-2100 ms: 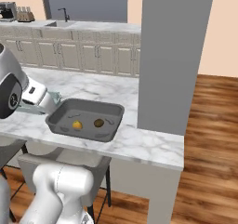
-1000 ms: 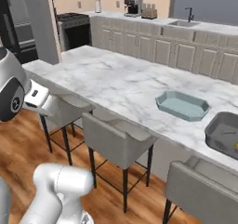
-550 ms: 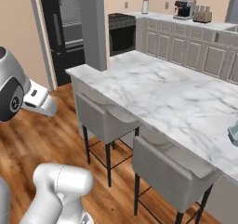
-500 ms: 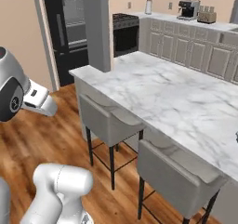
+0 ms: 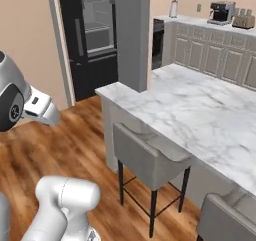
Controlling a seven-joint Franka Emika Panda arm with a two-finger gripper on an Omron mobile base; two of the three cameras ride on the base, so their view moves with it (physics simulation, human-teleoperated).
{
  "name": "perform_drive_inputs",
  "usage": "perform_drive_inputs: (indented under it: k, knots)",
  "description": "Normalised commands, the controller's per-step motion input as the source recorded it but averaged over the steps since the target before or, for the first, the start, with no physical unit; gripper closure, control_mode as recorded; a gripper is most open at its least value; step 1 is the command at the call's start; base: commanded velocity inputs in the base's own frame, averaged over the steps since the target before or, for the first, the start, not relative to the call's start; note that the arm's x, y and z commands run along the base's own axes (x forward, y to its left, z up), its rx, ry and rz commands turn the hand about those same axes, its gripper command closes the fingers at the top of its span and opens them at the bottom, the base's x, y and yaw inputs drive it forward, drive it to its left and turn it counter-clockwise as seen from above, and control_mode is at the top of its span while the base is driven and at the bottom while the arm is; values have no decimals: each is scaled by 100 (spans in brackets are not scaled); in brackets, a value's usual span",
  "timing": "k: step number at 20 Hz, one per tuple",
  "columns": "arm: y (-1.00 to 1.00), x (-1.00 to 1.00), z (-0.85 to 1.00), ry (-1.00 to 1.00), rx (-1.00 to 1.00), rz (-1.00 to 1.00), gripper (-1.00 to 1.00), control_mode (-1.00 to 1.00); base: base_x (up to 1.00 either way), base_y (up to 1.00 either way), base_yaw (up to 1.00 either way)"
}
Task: Place the cold items (apple and kiwi) from the fridge in one tupperware on the dining counter. Place the warm items (hot dog and kebab skewer) in the stove area in another tupperware.
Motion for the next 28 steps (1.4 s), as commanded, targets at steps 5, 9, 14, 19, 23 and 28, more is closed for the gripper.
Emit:
perform_drive_inputs:
  k: [5, 9, 14, 19, 23, 28]
  knots:
    - [0, 0, 0, 0, 0, 0, -100, 100, 100, 100, -11]
    - [0, 0, 0, 0, 0, 0, -100, 100, 98, 99, -28]
    - [0, 0, 0, 0, 0, 0, -100, 100, 93, 92, -39]
    - [0, 0, 0, 0, 0, 0, -100, 100, 91, 94, -39]
    - [0, 0, 0, 0, 0, 0, -100, 100, 91, 96, -37]
    - [0, 0, 0, 0, 0, 0, -100, 100, 93, 94, -37]
